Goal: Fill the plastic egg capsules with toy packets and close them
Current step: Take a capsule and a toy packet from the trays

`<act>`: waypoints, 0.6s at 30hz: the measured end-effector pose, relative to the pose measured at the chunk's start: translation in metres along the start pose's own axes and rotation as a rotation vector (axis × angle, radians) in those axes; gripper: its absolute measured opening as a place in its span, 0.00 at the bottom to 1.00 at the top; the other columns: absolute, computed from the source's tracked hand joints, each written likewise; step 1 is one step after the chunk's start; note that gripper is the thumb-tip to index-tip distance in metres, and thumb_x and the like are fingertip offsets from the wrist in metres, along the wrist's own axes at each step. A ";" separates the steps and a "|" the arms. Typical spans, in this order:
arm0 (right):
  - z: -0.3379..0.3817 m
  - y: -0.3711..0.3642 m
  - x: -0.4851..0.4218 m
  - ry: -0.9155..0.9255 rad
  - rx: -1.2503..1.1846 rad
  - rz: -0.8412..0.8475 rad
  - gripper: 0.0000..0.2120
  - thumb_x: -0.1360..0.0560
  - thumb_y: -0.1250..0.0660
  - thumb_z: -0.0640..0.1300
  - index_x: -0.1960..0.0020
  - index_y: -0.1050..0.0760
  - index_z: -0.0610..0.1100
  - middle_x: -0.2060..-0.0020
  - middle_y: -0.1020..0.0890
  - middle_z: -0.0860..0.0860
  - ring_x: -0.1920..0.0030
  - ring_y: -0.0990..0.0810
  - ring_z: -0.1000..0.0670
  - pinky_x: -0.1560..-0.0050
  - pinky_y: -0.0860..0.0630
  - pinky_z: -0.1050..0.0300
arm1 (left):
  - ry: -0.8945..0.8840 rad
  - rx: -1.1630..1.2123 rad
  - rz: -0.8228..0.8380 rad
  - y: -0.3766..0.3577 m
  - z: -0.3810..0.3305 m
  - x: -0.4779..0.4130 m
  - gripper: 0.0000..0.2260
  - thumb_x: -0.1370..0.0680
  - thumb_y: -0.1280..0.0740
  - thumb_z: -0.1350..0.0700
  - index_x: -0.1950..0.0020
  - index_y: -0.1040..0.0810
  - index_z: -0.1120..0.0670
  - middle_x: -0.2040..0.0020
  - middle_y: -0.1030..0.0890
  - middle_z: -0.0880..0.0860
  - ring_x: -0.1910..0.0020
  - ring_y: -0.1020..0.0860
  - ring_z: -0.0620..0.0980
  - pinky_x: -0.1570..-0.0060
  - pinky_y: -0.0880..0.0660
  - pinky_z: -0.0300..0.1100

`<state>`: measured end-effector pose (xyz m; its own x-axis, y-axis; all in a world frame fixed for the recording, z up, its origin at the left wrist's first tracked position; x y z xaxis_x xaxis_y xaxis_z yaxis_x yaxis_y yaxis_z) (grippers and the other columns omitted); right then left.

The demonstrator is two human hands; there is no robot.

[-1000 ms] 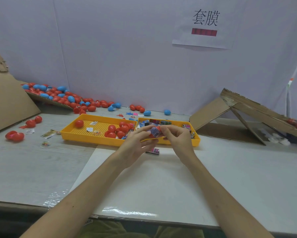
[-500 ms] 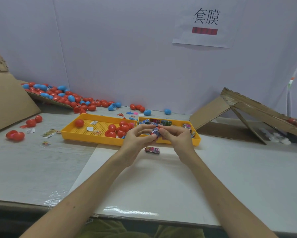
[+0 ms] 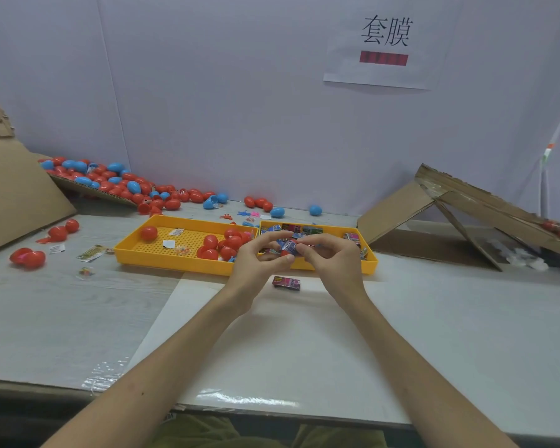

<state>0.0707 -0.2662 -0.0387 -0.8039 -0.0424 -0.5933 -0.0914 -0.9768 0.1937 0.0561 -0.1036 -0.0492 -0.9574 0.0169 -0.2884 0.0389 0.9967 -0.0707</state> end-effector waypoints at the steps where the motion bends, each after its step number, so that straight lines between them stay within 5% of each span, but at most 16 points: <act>1: 0.000 0.000 0.000 -0.001 0.003 0.006 0.07 0.27 0.24 0.39 0.54 0.15 0.51 0.59 0.13 0.57 0.57 0.14 0.55 0.56 0.19 0.64 | -0.009 -0.012 -0.004 0.000 0.000 0.000 0.17 0.26 0.23 0.61 0.44 0.16 0.42 0.42 0.20 0.57 0.51 0.15 0.48 0.54 0.18 0.39; 6: -0.001 0.002 -0.002 -0.067 0.026 0.061 0.06 0.27 0.24 0.38 0.54 0.15 0.47 0.56 0.13 0.53 0.56 0.13 0.54 0.54 0.17 0.56 | -0.048 -0.071 -0.023 0.002 -0.001 0.000 0.16 0.27 0.23 0.62 0.47 0.16 0.42 0.45 0.21 0.62 0.52 0.15 0.52 0.55 0.18 0.40; 11: -0.004 0.011 -0.005 -0.177 0.038 0.242 0.03 0.25 0.26 0.38 0.56 0.18 0.44 0.54 0.14 0.47 0.55 0.13 0.46 0.49 0.17 0.42 | -0.085 -0.234 0.047 -0.001 -0.001 0.000 0.14 0.27 0.24 0.61 0.49 0.20 0.43 0.45 0.22 0.52 0.53 0.17 0.49 0.60 0.20 0.37; 18: -0.002 0.010 -0.005 -0.218 0.079 0.353 0.01 0.22 0.29 0.36 0.51 0.20 0.39 0.52 0.15 0.43 0.55 0.13 0.46 0.48 0.16 0.44 | -0.088 -0.300 0.103 0.004 -0.002 -0.001 0.14 0.27 0.24 0.62 0.49 0.19 0.44 0.46 0.19 0.42 0.53 0.18 0.50 0.56 0.18 0.39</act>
<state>0.0753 -0.2762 -0.0353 -0.8987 -0.3175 -0.3025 0.1734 -0.8909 0.4199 0.0570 -0.0993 -0.0476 -0.9238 0.1247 -0.3620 0.0351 0.9691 0.2441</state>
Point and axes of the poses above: each hand's wrist, its own x-axis away from the middle knuckle, its own y-axis out of the back of the hand, z = x × y, the point moved 1 cm from there along -x, towards the middle knuckle
